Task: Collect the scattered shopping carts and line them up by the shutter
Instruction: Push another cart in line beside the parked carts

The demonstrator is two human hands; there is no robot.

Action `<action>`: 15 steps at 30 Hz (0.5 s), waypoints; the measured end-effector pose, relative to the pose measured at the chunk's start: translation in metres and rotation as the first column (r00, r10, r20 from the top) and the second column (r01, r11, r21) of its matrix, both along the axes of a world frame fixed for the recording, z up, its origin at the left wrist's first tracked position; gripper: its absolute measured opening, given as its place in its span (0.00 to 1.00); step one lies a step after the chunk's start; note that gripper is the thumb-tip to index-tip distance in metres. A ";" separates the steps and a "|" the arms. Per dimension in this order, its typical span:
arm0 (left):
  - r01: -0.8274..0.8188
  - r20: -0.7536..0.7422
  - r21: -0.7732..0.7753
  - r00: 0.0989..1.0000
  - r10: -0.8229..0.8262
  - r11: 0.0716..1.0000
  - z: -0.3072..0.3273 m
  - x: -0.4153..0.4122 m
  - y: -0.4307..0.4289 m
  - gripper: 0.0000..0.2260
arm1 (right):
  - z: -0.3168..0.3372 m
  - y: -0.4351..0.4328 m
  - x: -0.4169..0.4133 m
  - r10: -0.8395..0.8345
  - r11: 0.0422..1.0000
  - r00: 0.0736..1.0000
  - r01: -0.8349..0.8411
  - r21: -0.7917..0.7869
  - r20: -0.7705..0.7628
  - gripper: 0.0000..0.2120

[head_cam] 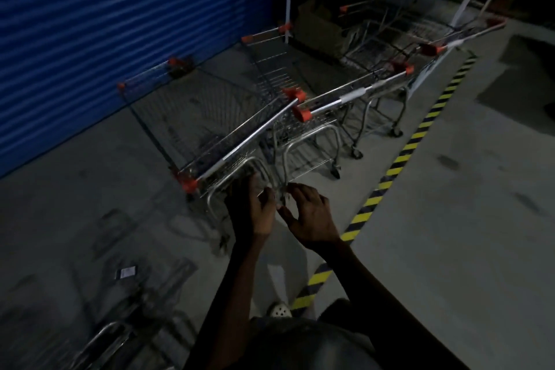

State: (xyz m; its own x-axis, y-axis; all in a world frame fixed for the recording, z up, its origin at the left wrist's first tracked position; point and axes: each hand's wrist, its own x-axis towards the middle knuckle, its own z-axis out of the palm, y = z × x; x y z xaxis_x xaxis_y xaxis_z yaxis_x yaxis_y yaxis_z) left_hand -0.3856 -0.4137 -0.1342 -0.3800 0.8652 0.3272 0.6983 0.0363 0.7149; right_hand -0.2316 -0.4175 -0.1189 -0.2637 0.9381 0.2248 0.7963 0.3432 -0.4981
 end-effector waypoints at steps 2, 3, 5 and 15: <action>0.024 0.018 -0.013 1.000 -0.024 1.000 0.006 -0.003 0.025 0.21 | -0.001 0.034 -0.003 0.023 0.998 1.000 -0.022 -0.060 0.010 0.29; 0.008 0.047 -0.036 0.999 -0.006 0.999 0.005 -0.005 0.038 0.20 | -0.002 0.050 -0.005 0.036 0.996 0.999 -0.035 -0.083 0.014 0.30; -0.070 0.025 -0.049 0.997 0.071 0.996 0.004 -0.010 0.060 0.19 | -0.007 0.084 -0.012 0.051 0.993 0.999 -0.051 -0.103 -0.010 0.31; -0.409 -0.281 -0.137 0.889 0.361 0.902 -0.025 -0.043 0.162 0.17 | -0.022 0.262 -0.049 0.315 0.944 0.948 -0.317 0.088 0.036 0.28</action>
State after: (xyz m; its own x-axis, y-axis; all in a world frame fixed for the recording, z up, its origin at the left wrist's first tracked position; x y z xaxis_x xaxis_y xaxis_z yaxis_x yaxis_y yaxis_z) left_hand -0.4283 -0.2519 -0.1590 -0.6252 0.7209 0.2991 0.7521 0.4541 0.4777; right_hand -0.2807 -0.1555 -0.1409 -0.5487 0.7816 0.2966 0.6496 0.6219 -0.4373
